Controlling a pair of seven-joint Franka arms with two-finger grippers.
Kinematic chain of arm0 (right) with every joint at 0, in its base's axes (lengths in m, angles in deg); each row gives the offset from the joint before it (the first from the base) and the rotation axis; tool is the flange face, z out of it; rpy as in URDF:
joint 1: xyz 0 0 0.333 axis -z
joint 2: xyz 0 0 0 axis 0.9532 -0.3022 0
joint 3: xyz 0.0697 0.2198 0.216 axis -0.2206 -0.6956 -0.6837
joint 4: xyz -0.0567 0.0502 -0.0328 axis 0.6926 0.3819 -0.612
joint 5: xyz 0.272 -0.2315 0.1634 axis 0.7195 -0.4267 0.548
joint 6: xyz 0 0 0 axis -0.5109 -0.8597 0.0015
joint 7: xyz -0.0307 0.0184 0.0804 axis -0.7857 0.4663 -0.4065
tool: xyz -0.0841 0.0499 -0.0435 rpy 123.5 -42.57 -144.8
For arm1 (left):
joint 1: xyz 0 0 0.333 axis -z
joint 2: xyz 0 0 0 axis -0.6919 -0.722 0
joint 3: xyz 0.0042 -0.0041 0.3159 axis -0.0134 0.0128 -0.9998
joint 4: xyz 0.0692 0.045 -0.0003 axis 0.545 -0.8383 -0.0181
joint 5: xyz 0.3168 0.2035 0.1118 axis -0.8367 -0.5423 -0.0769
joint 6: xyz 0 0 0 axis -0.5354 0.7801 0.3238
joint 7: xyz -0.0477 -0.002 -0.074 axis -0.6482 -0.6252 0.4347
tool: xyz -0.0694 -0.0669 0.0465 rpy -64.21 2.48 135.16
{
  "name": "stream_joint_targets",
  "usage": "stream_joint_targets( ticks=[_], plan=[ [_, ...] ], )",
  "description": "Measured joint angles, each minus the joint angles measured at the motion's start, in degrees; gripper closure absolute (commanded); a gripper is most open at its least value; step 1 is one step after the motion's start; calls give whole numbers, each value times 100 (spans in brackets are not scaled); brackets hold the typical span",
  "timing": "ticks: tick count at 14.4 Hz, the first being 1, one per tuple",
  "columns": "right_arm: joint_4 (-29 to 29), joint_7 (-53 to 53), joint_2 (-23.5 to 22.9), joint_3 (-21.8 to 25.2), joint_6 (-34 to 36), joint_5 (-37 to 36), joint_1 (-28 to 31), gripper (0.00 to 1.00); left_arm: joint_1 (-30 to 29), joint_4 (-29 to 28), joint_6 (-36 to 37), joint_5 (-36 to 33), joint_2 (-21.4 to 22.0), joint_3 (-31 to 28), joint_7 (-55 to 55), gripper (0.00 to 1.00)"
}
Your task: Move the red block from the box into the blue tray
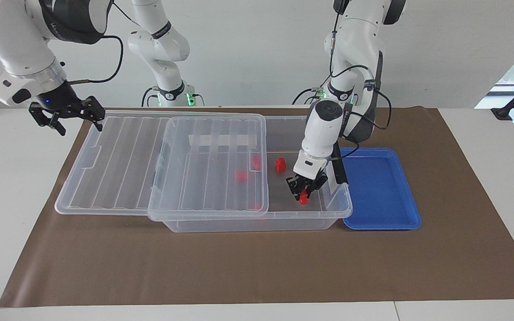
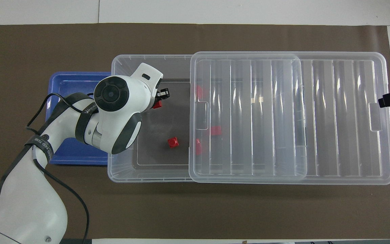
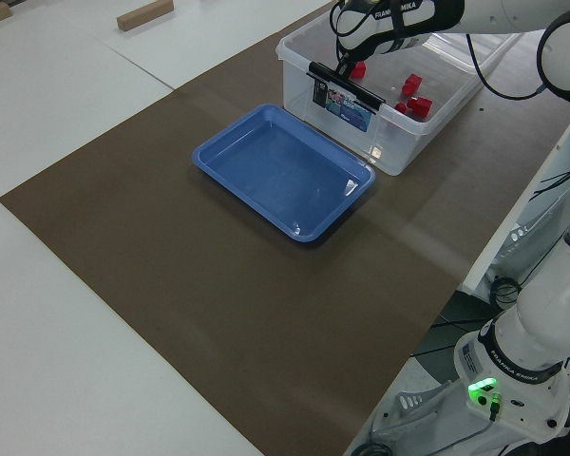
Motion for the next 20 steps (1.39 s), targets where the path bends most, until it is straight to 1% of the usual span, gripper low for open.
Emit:
stream_joint_targets(
  ticks=[1, 2, 3, 5, 7, 9, 11, 15, 18, 20],
  plan=[
    [-13, 0, 0, 1, -9, 0, 9, 35, -2, 12, 241, 0, 217, -10, 0, 100],
    [-41, -20, 4, 4, -68, 0, 37, 82, -4, 29, 499, 0, 447, -16, 0, 100],
    [-109, -100, 18, 19, -210, -1, 77, 100, -6, 50, 736, 0, 646, -20, 0, 100],
    [-395, -425, 65, 45, -688, -4, 326, 100, -9, 81, 1224, -5, 1017, -28, 51, 100],
    [-739, -875, 80, 72, -1198, -4, 704, 100, -80, 81, 1609, -8, 1302, -33, 292, 100],
    [-1033, -1213, 35, 90, -1678, -3, 1047, 100, -305, 73, 1873, -10, 1456, -41, 754, 100],
    [-1179, -1269, -123, 96, -1856, -3, 1267, 100, -652, 20, 1955, -10, 1494, -54, 1322, 100],
    [-1215, -1245, -488, 90, -2001, -2, 1366, 100, -1427, -268, 1872, -10, 1492, -76, 2683, 100],
    [-1241, -1156, -505, 60, -2001, -1, 1313, 100, -1766, -725, 1318, -10, 1480, -81, 3197, 100],
    [-1266, -1096, -504, 19, -1997, -1, 1300, 100, -1915, -1084, 816, -10, 1387, -83, 3407, 100]
  ],
)
